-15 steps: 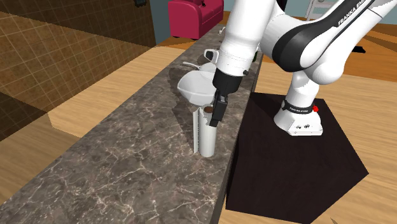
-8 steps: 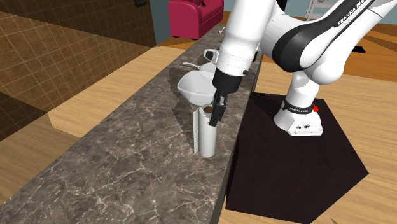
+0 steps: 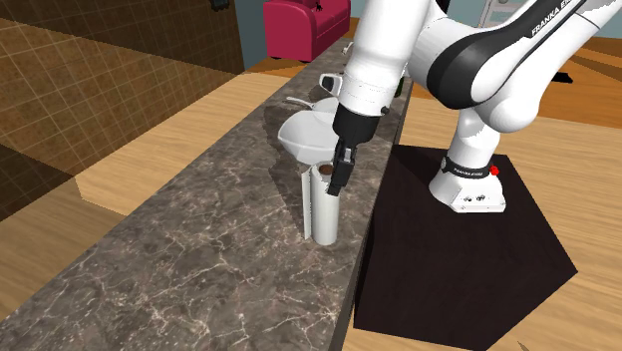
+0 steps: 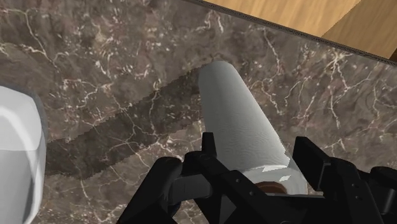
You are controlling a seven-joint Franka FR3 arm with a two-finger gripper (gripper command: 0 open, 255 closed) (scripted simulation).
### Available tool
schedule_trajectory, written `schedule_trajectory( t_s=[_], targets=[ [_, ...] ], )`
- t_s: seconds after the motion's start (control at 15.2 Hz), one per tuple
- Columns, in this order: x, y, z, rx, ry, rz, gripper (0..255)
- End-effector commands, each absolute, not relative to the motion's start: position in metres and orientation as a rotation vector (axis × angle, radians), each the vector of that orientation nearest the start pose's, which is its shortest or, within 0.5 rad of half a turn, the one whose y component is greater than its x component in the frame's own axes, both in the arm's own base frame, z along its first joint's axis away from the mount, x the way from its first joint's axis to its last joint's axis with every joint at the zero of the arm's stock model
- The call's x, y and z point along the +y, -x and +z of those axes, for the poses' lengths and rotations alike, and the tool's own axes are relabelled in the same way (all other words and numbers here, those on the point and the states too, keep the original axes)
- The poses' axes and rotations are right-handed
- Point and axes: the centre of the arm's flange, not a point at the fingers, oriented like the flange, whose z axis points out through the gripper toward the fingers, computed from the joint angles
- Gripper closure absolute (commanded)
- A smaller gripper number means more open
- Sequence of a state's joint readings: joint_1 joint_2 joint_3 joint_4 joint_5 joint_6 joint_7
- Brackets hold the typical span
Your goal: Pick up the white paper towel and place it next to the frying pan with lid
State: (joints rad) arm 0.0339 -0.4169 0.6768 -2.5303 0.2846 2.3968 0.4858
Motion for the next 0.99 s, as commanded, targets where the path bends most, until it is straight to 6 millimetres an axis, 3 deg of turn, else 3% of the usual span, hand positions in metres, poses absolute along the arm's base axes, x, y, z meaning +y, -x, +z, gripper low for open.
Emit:
schedule_trajectory(
  t_s=[0.0,0.92],
  targets=[
    [0.291,-0.332,0.419,-0.029,3.041,-0.315,255],
    [0.291,-0.332,0.493,-0.029,3.041,-0.315,255]
  ],
)
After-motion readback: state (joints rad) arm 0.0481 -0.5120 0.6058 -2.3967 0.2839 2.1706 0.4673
